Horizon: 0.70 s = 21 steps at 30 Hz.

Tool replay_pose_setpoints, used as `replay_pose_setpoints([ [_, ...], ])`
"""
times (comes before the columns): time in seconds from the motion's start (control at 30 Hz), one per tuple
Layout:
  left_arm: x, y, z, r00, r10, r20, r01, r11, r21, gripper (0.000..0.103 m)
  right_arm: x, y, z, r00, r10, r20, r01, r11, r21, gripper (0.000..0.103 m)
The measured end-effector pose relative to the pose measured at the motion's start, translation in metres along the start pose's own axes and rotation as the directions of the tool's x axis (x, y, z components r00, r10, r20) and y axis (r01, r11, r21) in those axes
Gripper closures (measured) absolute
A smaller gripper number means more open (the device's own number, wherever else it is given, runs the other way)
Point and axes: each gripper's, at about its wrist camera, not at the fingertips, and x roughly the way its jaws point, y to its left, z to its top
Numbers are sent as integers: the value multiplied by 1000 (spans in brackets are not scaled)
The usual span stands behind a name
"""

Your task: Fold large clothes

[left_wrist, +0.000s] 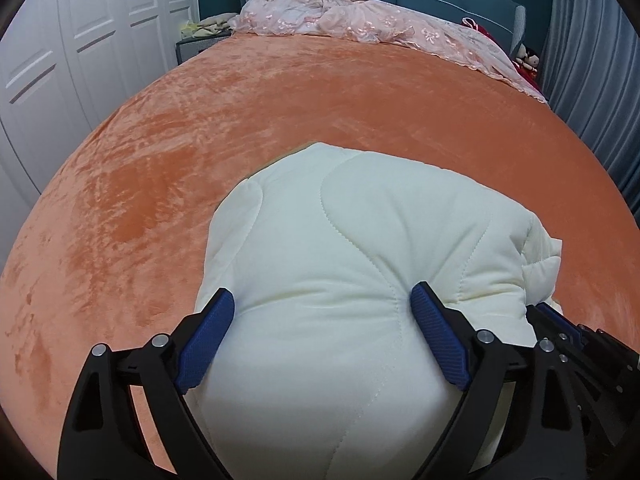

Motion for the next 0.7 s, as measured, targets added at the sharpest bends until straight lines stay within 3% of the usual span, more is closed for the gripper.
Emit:
replay_pose_setpoints([
  [0.27, 13, -1, -11, 999, 17, 37, -16, 1000, -6, 7, 7, 14, -14, 994, -68, 90, 73, 995, -63, 90],
  [0.7, 25, -6, -15, 997, 49, 64, -48, 999, -3, 5, 19, 10, -19, 990, -48, 133, 53, 998, -37, 90],
])
